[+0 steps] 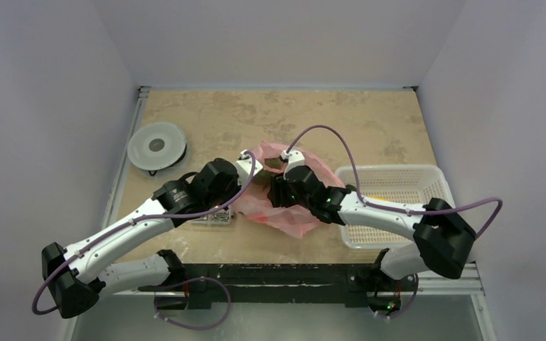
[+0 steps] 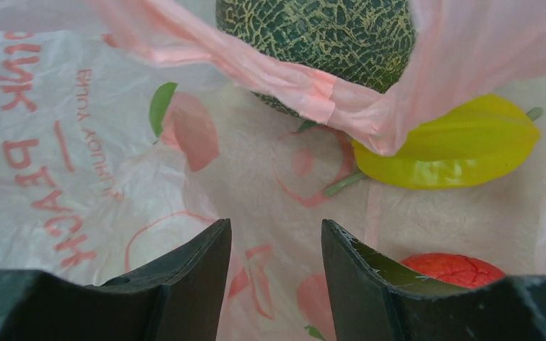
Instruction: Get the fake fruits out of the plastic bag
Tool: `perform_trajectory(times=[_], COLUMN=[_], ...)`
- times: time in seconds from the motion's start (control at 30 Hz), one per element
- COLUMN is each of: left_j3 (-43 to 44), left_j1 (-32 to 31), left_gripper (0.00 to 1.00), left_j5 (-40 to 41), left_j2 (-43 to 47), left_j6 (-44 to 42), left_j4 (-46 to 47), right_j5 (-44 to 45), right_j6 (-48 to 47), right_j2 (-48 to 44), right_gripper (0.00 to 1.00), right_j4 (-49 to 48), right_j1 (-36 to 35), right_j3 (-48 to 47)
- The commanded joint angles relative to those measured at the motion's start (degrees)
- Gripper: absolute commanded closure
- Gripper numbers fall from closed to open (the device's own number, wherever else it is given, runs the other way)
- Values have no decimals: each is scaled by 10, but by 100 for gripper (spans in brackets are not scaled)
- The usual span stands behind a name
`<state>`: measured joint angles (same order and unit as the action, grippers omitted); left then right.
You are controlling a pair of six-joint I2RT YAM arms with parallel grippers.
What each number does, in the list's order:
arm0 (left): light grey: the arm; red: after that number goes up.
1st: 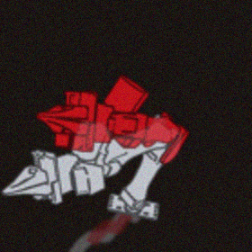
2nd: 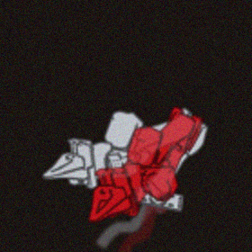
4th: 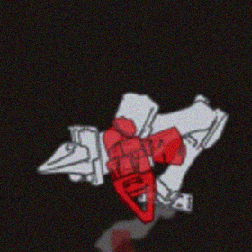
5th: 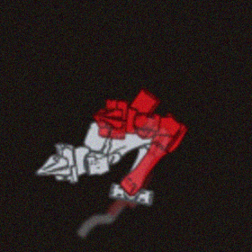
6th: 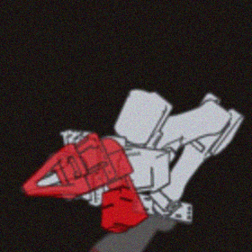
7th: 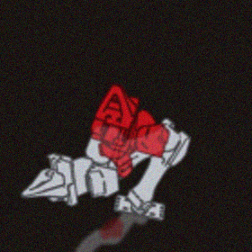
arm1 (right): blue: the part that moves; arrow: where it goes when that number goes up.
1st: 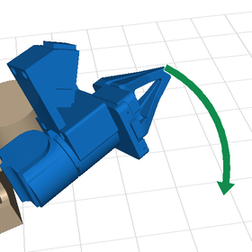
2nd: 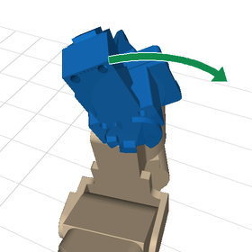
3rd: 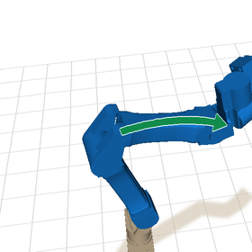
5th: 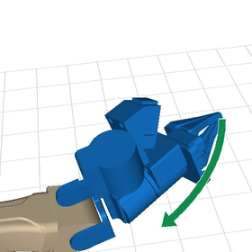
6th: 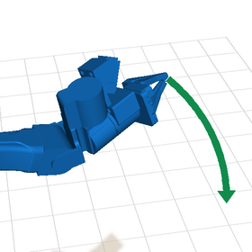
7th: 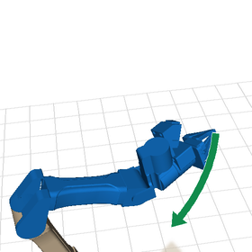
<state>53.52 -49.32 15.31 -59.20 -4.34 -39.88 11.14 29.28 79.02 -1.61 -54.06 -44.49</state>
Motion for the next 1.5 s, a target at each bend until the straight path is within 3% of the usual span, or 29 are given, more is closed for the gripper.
perform_trajectory(times=[0.0,0.2,0.23,0.37,0.43,0.67,0.83,1.0,1.17,1.37,1.47], left_j3=[-5,-3,0,6,2,0,3,7,-3,-9,-10], left_j1=[-4,-5,-6,-6,-10,-34,-55,-81,-85,-84,-90], left_gripper=[100,100,100,100,100,100,100,100,100,100,100], left_j5=[9,-7,-13,-27,-31,-23,-20,-23,-34,-25,-16], left_j2=[17,5,-1,-16,-13,-36,-73,-115,-118,-132,-139], left_j6=[-13,-16,-15,-11,-10,-15,-13,-10,-1,2,3], left_j4=[28,26,24,21,27,27,22,25,52,62,59], right_j5=[44,97,97,108,122,172,171,133,150,163,175], right_j6=[40,29,26,24,21,48,25,44,43,42,38], right_j2=[16,39,43,57,69,129,129,83,25,11,-30], right_gripper=[51,47,42,9,2,1,1,1,1,2,1], right_j4=[-56,-69,-85,-176,-200,-217,-241,-252,-296,-335,-304], right_j1=[0,-1,-1,1,1,6,6,-15,-80,-90,-90], right_j3=[-29,-36,-33,-13,-19,-54,-14,75,179,221,217])
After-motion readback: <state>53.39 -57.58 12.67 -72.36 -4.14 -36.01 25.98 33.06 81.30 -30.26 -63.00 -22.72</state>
